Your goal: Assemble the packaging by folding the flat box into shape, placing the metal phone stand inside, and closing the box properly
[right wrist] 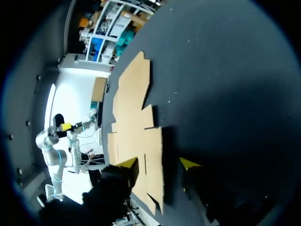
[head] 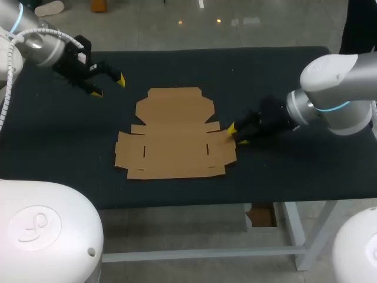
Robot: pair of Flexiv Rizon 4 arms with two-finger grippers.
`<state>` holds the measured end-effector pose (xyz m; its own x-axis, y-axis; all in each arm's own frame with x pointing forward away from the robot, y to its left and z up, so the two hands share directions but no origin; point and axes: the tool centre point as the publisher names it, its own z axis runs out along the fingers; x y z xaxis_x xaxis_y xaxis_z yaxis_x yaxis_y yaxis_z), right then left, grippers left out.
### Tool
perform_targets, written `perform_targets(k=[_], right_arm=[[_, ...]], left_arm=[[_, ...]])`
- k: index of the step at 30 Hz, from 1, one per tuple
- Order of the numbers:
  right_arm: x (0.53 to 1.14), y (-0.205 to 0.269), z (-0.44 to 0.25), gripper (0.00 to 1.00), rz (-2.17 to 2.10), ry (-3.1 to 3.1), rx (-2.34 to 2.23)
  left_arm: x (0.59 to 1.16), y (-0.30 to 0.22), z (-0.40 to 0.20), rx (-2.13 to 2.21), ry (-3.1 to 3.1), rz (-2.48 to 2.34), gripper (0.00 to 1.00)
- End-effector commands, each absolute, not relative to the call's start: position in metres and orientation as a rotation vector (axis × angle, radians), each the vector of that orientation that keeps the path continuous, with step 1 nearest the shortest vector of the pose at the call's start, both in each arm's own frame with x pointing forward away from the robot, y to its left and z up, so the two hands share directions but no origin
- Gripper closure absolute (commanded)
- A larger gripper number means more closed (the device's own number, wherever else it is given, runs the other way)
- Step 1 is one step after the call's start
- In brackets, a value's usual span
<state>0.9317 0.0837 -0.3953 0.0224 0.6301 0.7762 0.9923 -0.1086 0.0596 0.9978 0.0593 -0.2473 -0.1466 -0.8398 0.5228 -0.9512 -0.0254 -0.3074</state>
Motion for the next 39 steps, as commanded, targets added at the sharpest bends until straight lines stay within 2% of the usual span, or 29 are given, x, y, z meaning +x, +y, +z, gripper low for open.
perform_targets(k=[1,10,11,12,14,16,17,18,19,20,21,22,39], right_arm=[[0.927,0.063,-0.370,0.00,-0.930,-1.662,-1.795],[0.938,0.024,-0.326,0.00,-0.990,-1.763,-1.799],[0.940,0.020,-0.323,0.02,-0.992,-1.775,-1.803],[0.941,0.016,-0.320,0.13,-0.995,-1.779,-1.805],[0.944,0.005,-0.315,0.39,-1.006,-1.806,-1.799],[0.948,-0.005,-0.311,0.69,-1.019,-1.812,-1.806],[0.949,-0.008,-0.309,0.90,-1.021,-1.831,-1.814],[0.950,-0.012,-0.307,1.00,-1.023,-1.836,-1.817],[0.952,-0.015,-0.306,1.00,-1.025,-1.842,-1.816],[0.953,-0.018,-0.305,1.00,-1.027,-1.845,-1.819],[0.954,-0.021,-0.303,1.00,-1.034,-1.849,-1.824],[0.955,-0.023,-0.301,1.00,-1.046,-1.868,-1.810],[0.967,-0.033,-0.305,1.00,-1.055,-1.967,-1.725]], left_arm=[[0.997,0.059,-0.246,1.927,-2.058,0.904,0.00],[0.997,0.059,-0.245,1.928,-2.058,0.902,0.00],[0.997,0.059,-0.245,1.927,-2.058,0.900,0.00],[0.997,0.059,-0.244,1.927,-2.054,0.898,0.00],[0.996,0.058,-0.243,1.933,-2.049,0.895,0.00],[0.994,0.058,-0.242,1.936,-2.049,0.893,0.00],[0.994,0.058,-0.242,1.942,-2.046,0.892,0.00],[0.993,0.058,-0.241,1.947,-2.045,0.889,0.00],[0.992,0.058,-0.241,1.953,-2.047,0.886,0.02],[0.991,0.058,-0.240,1.962,-2.039,0.882,0.54],[0.990,0.058,-0.240,1.969,-2.035,0.879,0.83],[0.988,0.059,-0.239,1.976,-2.039,0.879,1.00],[0.964,0.069,-0.249,2.024,-1.998,0.812,1.00]])
